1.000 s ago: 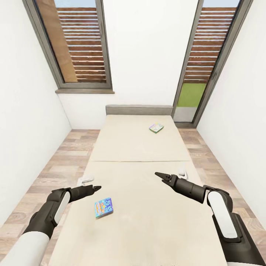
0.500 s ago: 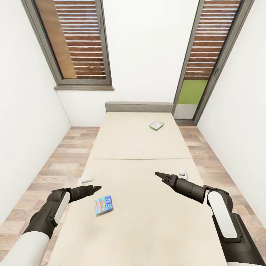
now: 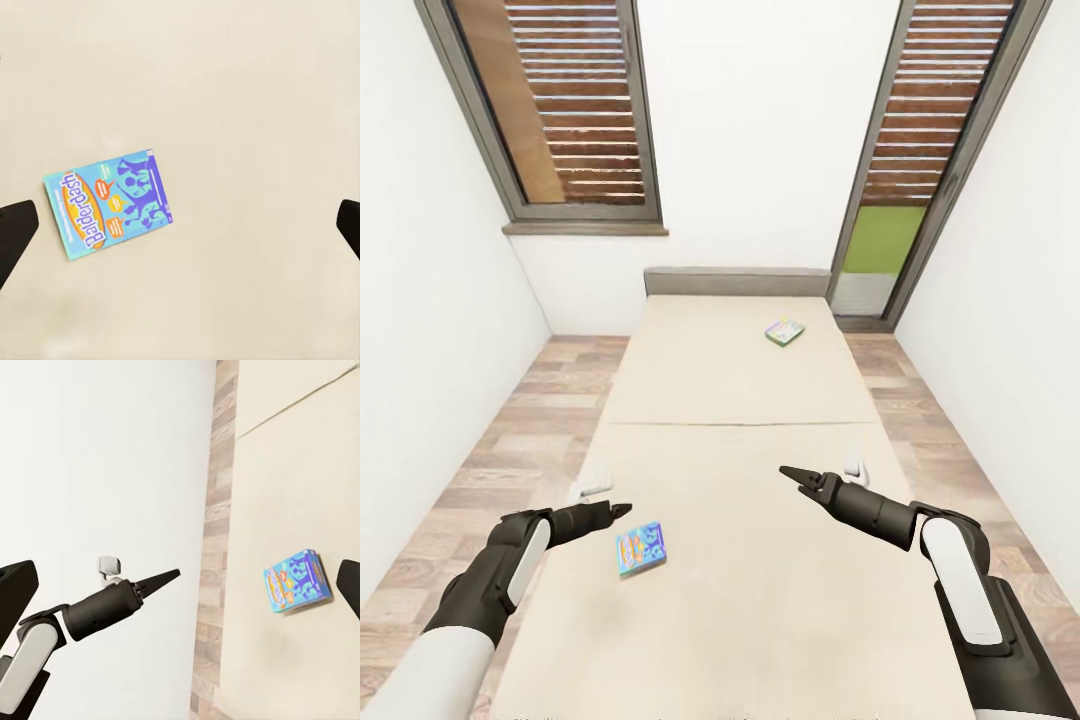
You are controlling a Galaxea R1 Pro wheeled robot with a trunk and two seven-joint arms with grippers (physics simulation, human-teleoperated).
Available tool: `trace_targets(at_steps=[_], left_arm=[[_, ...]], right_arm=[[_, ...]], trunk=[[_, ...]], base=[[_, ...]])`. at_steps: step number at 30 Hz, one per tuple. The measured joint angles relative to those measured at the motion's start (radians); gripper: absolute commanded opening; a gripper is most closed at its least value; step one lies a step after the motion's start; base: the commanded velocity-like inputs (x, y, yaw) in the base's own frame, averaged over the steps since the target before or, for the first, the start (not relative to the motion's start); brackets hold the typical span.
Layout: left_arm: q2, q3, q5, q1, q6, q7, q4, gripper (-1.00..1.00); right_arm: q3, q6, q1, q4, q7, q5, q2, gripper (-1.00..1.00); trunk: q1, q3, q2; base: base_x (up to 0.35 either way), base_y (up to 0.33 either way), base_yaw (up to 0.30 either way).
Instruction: Put all the toys in the child's room - the three board games (two on the bed and one on the table), the two jigsaw puzzles on the table, and the tennis ball on the table - inside the toy box on the table in the child's room.
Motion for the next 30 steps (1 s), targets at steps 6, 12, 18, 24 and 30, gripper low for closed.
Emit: trace_targets(at_steps=[6, 12, 18, 24, 30], left_arm=[[-0.009, -0.001, 0.000, 0.000, -0.008, 0.004, 0.000, 1.00], [-0.012, -0.002, -0.003, 0.000, -0.010, 0.005, 0.000, 1.00], [-0.013, -0.002, -0.006, 0.000, -0.011, 0.005, 0.000, 1.00], [-0.013, 0.000, -0.007, 0.000, -0.011, 0.005, 0.000, 1.00], [-0.019, 0.000, -0.006, -0.005, -0.008, 0.029, 0.000, 1.00]], right_arm=[[0.000, -0.001, 0.000, 0.000, 0.000, 0.000, 0.000, 1.00], [0.000, -0.001, 0.000, 0.000, -0.001, 0.000, 0.000, 1.00], [0.000, -0.001, 0.000, 0.000, -0.001, 0.000, 0.000, 1.00], [0.000, -0.002, 0.000, 0.000, -0.001, 0.000, 0.000, 1.00], [0.000, -0.002, 0.000, 0.000, -0.002, 0.000, 0.000, 1.00]], trunk=[[0.000, -0.010, 0.000], [0.000, -0.020, 0.000], [0.000, -0.030, 0.000], [0.000, -0.039, 0.000], [0.000, -0.049, 0.000]], base=[[0.000, 0.000, 0.000], [0.000, 0.000, 0.000], [0.000, 0.000, 0.000], [0.000, 0.000, 0.000], [0.000, 0.000, 0.000]])
